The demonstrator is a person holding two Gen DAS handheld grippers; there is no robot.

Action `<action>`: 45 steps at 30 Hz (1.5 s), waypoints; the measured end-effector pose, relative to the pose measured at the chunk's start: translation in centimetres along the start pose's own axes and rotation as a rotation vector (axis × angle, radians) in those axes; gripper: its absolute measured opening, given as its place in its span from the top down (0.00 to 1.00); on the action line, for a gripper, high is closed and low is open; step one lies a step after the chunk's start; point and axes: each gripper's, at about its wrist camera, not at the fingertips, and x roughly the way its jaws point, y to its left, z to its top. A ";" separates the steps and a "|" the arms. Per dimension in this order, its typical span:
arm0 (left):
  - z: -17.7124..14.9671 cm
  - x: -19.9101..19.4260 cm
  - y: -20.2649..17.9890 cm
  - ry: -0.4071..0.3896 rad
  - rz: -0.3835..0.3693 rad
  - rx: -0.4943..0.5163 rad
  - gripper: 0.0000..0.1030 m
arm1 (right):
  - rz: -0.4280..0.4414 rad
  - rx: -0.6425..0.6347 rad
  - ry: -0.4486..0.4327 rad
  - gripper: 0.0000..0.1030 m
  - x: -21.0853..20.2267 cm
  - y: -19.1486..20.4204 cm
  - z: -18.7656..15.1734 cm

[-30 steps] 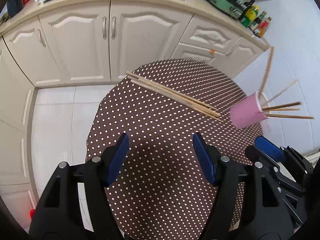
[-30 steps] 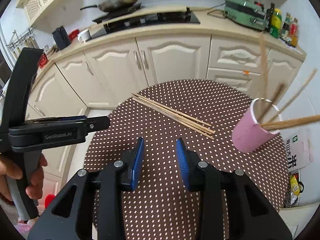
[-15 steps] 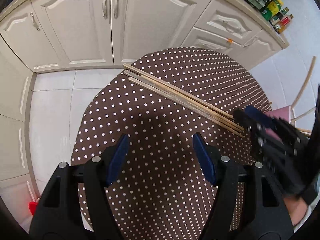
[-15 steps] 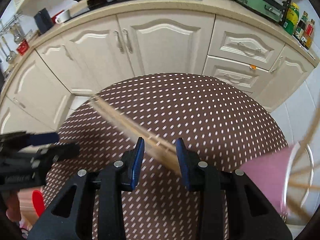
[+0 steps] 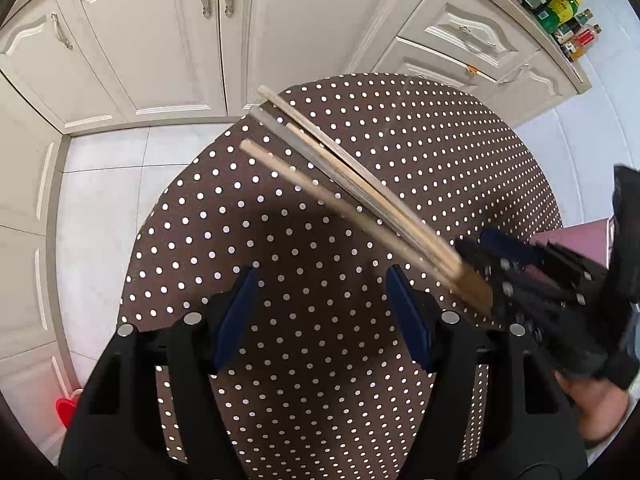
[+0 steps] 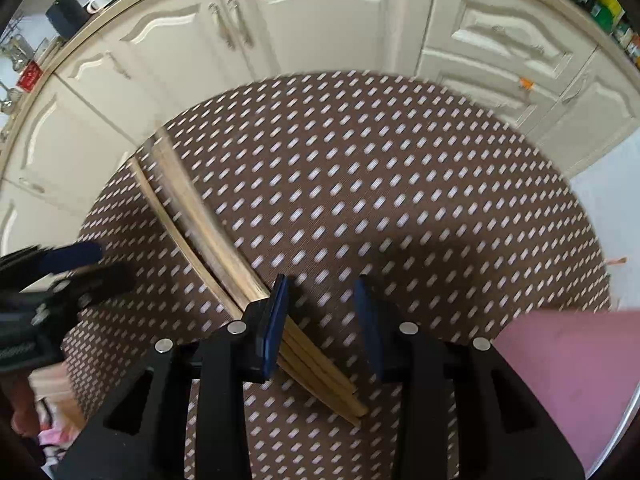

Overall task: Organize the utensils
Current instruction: 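Grasp another chopstick from the pile with the right gripper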

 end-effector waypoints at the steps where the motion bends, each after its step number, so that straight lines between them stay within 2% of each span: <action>1: -0.1 0.1 0.0 0.001 0.004 0.001 0.36 | 0.025 0.005 0.012 0.68 -0.1 0.3 -0.5; 6: -0.3 0.6 0.0 -0.007 0.037 0.006 0.36 | 0.102 0.032 0.049 0.67 -0.5 2.0 -3.6; 13: -0.1 0.8 1.4 -0.028 0.082 -0.024 0.36 | 0.138 0.040 0.056 0.68 -0.8 2.7 -5.7; 18: 1.0 0.9 2.4 -0.036 0.092 -0.073 0.38 | 0.131 0.033 0.037 0.68 -2.2 0.6 -4.8; 24: 1.8 1.3 2.0 -0.038 0.155 -0.088 0.44 | 0.127 0.004 -0.016 0.68 -3.1 -0.2 -2.4; 28: 2.5 1.5 1.7 -0.044 0.210 -0.055 0.66 | 0.131 -0.045 -0.036 0.68 -2.8 0.7 0.3; 34: 2.3 0.9 2.9 -0.054 0.170 -0.032 0.79 | 0.128 -0.167 -0.024 0.69 -0.5 4.4 4.7; 40: 1.8 0.5 4.0 -0.053 0.126 -0.045 0.86 | 0.109 -0.268 -0.003 0.76 1.8 7.4 6.1; 45: 1.5 0.5 4.0 -0.051 0.085 -0.055 0.88 | 0.087 -0.340 -0.004 0.77 2.7 9.4 7.5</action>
